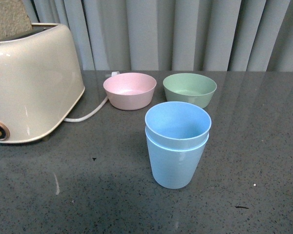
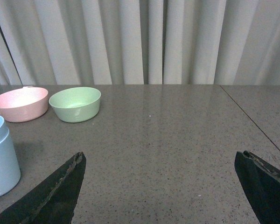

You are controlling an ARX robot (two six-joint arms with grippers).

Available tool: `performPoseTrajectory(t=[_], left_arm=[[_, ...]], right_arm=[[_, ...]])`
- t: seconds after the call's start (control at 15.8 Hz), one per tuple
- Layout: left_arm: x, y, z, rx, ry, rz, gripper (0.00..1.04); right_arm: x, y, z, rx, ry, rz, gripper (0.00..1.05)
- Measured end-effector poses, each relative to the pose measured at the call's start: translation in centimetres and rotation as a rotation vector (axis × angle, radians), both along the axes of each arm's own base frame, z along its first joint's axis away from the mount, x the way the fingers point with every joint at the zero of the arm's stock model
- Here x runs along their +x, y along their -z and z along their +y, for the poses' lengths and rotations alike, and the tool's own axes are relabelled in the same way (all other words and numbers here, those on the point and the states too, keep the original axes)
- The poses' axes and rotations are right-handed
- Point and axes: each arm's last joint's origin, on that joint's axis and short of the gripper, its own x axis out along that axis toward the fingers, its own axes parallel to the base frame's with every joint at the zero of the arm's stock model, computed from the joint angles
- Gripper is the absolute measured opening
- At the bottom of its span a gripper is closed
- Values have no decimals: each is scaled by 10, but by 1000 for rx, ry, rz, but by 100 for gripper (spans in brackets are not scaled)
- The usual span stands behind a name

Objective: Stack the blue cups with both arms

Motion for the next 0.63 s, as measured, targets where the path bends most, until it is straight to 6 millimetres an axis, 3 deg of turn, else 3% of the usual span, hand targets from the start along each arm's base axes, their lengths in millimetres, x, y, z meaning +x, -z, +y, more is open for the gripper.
performPoseTrajectory(t=[0.63], left_arm=[[0, 0, 0, 0, 0, 0, 98]], right_arm=[[0, 0, 0, 0, 0, 0, 98]])
